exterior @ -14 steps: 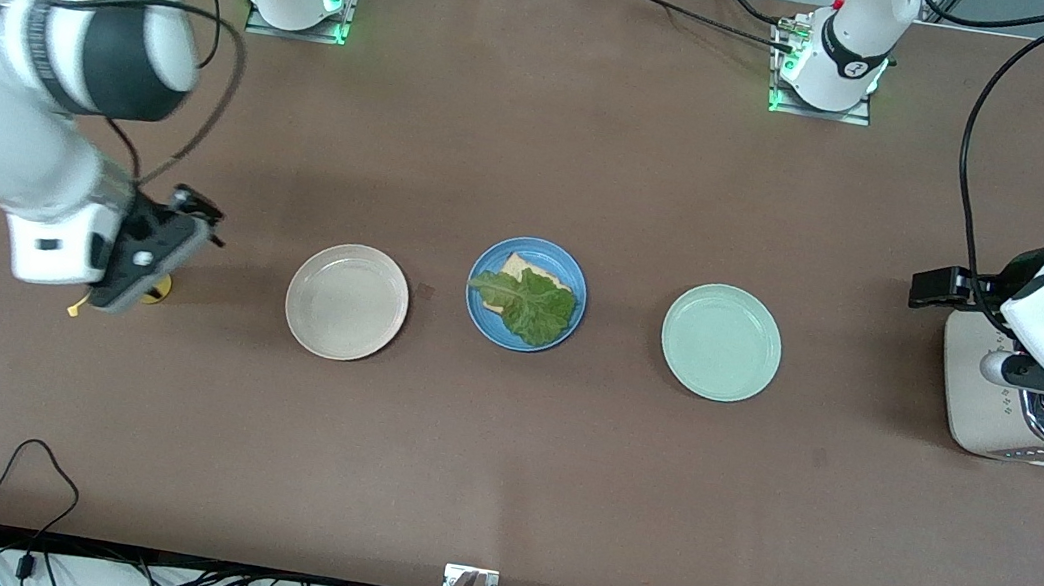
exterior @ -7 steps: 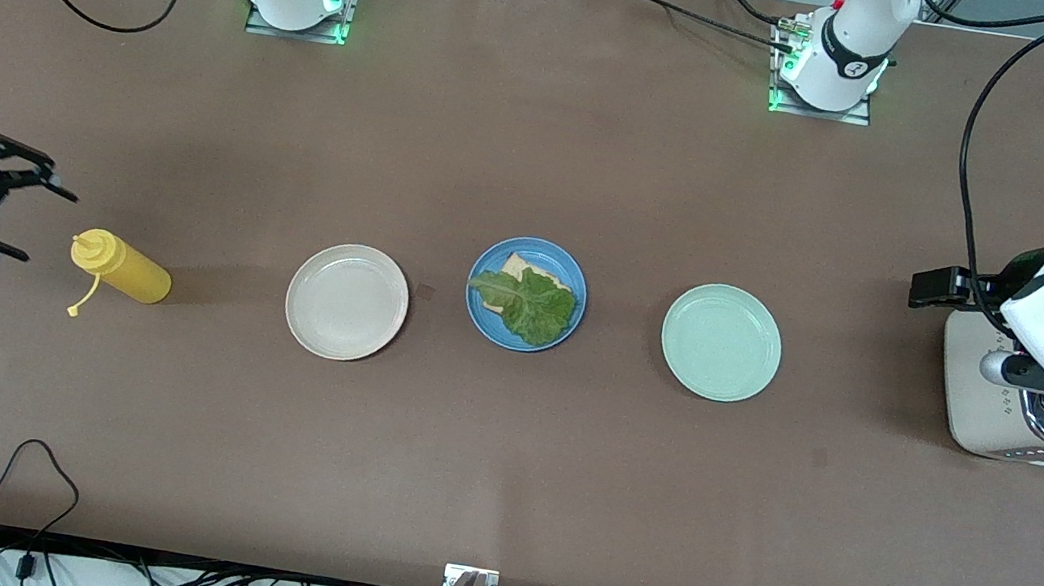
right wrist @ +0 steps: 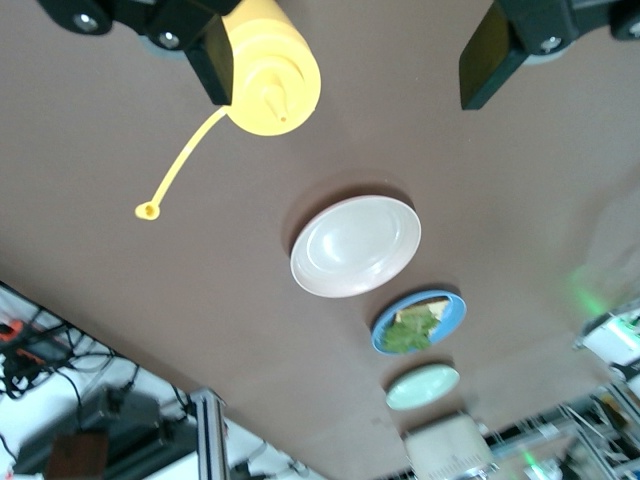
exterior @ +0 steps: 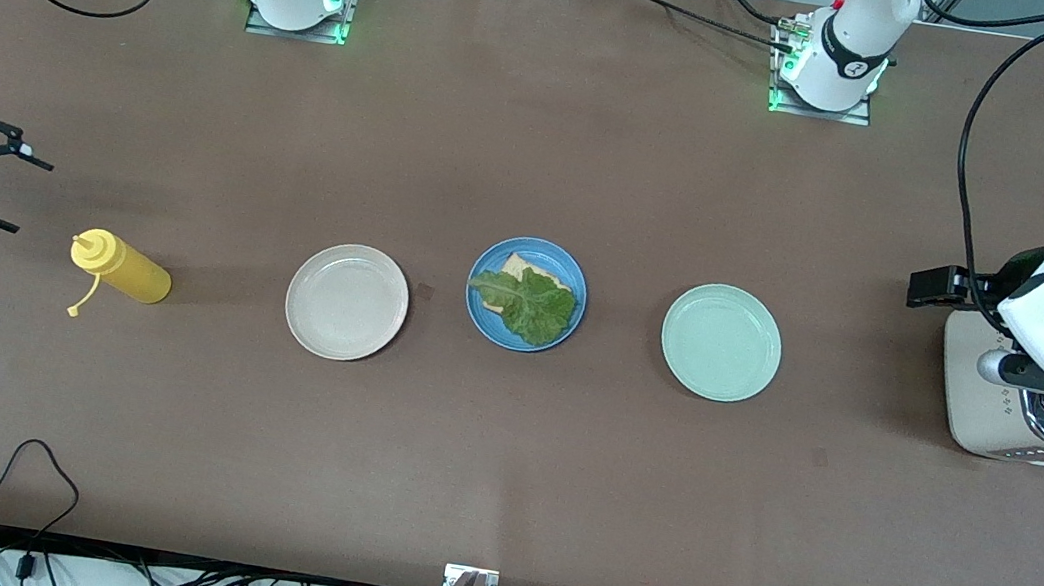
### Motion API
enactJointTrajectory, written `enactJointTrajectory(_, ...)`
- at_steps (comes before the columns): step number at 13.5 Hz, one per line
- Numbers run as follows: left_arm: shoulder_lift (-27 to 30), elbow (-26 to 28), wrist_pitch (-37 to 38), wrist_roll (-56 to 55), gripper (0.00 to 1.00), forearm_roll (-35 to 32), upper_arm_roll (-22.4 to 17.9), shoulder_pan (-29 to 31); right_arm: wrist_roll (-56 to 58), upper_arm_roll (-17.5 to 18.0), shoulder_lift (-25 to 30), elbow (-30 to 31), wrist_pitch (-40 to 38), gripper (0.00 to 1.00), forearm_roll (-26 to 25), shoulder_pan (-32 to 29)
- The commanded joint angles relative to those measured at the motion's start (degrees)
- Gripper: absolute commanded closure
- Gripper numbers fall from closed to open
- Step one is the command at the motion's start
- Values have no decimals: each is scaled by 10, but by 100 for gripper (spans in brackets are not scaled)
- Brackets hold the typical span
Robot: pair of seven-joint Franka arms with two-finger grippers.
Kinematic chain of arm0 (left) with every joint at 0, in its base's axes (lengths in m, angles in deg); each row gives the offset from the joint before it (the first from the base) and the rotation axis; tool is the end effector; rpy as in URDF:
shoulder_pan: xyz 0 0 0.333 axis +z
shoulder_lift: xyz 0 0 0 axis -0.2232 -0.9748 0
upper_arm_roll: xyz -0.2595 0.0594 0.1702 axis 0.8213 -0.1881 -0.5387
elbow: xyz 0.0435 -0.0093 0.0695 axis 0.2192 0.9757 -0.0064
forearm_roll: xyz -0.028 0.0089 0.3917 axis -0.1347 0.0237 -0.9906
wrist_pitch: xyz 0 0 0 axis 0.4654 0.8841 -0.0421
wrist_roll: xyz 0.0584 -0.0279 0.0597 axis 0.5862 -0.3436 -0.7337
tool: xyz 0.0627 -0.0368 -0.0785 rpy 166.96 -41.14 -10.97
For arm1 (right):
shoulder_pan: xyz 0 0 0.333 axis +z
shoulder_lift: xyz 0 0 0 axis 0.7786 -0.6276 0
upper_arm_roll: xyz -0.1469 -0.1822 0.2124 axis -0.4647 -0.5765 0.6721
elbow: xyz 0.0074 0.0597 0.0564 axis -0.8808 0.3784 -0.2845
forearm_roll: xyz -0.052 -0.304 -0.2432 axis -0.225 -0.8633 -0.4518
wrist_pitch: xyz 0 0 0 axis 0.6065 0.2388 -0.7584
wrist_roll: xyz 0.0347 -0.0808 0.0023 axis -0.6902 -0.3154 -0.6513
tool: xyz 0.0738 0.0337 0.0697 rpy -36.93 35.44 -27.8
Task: Make sandwich in blue plate with both arms
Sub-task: 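Release the lettuce and move the right gripper toward the yellow bottle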
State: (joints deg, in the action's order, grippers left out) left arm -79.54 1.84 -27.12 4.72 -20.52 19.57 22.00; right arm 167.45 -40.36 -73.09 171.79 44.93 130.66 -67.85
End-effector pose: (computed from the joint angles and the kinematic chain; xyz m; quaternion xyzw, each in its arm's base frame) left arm 0.6368 -0.0563 0.5691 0.9952 -0.0217 -0.0951 0.0035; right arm 0.5578 -0.2551 0.3324 -0.7527 -0.4733 -0.2945 0.3502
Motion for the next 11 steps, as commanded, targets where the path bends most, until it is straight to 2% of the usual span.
enactJointTrajectory(1, 5, -6, 10, -1, 0, 12, -1, 0, 39, 12, -19, -8, -42, 0, 23, -24)
enactJointTrajectory(5, 5, -6, 10, -1, 0, 12, -1, 0, 130, 12, -61, -20, -61, 0, 61, -40)
enactJointTrajectory(11, 5, -6, 9, -1, 0, 12, 0, 0, 160, 13, -112, -23, -61, 0, 119, -59)
